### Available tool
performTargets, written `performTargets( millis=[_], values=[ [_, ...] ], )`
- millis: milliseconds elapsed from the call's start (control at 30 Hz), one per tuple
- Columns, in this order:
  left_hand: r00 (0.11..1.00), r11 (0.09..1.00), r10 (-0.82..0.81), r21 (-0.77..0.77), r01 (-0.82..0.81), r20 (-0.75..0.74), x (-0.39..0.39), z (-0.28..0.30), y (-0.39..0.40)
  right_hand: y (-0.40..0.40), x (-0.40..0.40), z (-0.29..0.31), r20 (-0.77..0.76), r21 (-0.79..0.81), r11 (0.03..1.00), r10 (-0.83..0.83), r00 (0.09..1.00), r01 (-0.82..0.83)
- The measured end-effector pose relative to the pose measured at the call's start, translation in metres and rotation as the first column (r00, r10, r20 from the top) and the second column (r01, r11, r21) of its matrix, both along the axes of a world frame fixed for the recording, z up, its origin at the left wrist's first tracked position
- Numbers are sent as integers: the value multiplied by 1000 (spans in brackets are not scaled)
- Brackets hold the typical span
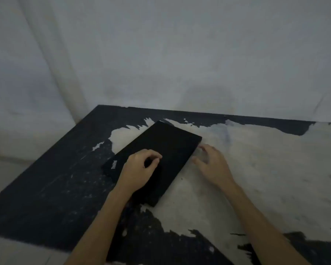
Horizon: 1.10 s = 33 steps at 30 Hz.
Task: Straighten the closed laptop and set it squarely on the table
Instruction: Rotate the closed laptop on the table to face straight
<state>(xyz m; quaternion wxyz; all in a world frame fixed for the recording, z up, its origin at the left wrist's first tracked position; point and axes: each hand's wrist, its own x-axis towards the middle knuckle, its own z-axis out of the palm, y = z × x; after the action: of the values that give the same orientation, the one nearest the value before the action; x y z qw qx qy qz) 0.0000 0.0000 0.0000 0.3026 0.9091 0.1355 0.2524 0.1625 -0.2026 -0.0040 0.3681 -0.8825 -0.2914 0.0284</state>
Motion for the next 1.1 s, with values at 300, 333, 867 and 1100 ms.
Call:
performTargets(
  millis=[300,333,867,1100],
  values=[
    [954,962,267,97,-256,-135,-26,-8,43,48,-30,-4,-25,-106,988,-118,993,115],
    [945,958,284,92,-272,-164,-22,-7,47,49,-31,-5,-17,-118,986,-123,992,121],
    [875,916,391,23,-401,-286,36,-8,80,50,-28,-12,27,-127,986,-101,994,104],
    [866,889,440,-19,-457,-238,42,-5,82,49,-25,-13,23,-108,992,-69,997,71]
  ],
)
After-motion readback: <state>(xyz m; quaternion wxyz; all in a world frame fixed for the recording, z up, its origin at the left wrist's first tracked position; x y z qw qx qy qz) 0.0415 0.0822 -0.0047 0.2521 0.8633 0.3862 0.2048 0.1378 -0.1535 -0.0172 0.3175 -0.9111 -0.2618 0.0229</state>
